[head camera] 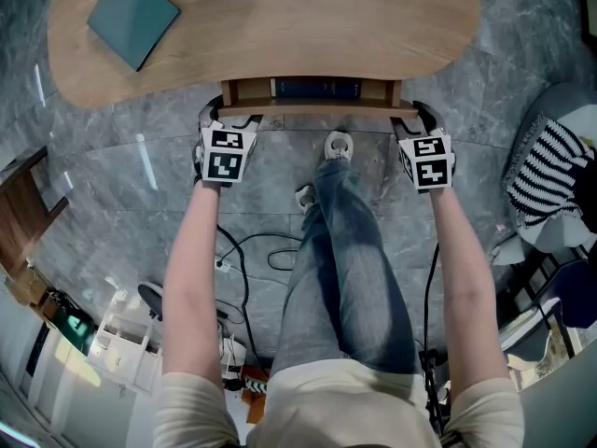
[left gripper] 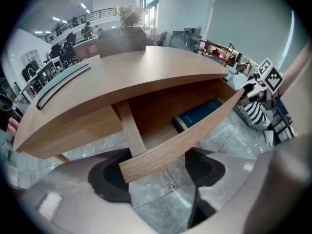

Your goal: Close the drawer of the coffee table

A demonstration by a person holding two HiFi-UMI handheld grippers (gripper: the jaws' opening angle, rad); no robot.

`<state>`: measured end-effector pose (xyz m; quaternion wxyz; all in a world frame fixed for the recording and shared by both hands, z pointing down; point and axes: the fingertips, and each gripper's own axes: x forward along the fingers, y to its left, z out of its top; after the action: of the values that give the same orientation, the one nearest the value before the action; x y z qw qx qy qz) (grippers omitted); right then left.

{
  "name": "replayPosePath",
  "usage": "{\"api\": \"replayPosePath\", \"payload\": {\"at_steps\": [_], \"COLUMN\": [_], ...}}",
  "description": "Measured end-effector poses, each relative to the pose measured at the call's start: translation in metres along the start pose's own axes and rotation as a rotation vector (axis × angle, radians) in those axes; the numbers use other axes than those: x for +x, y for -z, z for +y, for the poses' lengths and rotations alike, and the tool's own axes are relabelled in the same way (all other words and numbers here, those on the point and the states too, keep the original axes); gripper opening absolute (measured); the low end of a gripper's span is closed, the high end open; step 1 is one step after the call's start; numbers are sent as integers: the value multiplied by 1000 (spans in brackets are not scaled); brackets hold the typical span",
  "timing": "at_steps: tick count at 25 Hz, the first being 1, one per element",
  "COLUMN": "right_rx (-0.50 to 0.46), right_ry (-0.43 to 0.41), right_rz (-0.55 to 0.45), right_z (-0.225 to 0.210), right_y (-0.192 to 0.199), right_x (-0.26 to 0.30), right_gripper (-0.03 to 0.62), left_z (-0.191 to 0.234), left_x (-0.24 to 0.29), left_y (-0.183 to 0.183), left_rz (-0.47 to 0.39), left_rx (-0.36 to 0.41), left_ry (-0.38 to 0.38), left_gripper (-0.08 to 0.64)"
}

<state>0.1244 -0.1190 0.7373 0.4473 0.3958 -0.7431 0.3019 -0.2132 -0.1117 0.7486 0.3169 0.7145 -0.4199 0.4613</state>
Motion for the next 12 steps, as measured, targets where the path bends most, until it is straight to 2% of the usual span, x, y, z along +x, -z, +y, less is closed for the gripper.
{"api": "replayPosePath", "payload": {"at_steps": [8,12], "right_rx": [-1,4], "right_ry": [-6,-3], "right_rz": [-12,-21], "right_z": [-6,-10], "right_y": [-10,-18], "right_x": [3,6], "right_gripper": [213,213], "left_z": [5,11], "left_x": [1,3], "left_y": [-13,-21], "left_rz": [-3,-19], "left_rx": [-8,-40], "left_ry": [-11,-36], "left_gripper": [336,341]}}
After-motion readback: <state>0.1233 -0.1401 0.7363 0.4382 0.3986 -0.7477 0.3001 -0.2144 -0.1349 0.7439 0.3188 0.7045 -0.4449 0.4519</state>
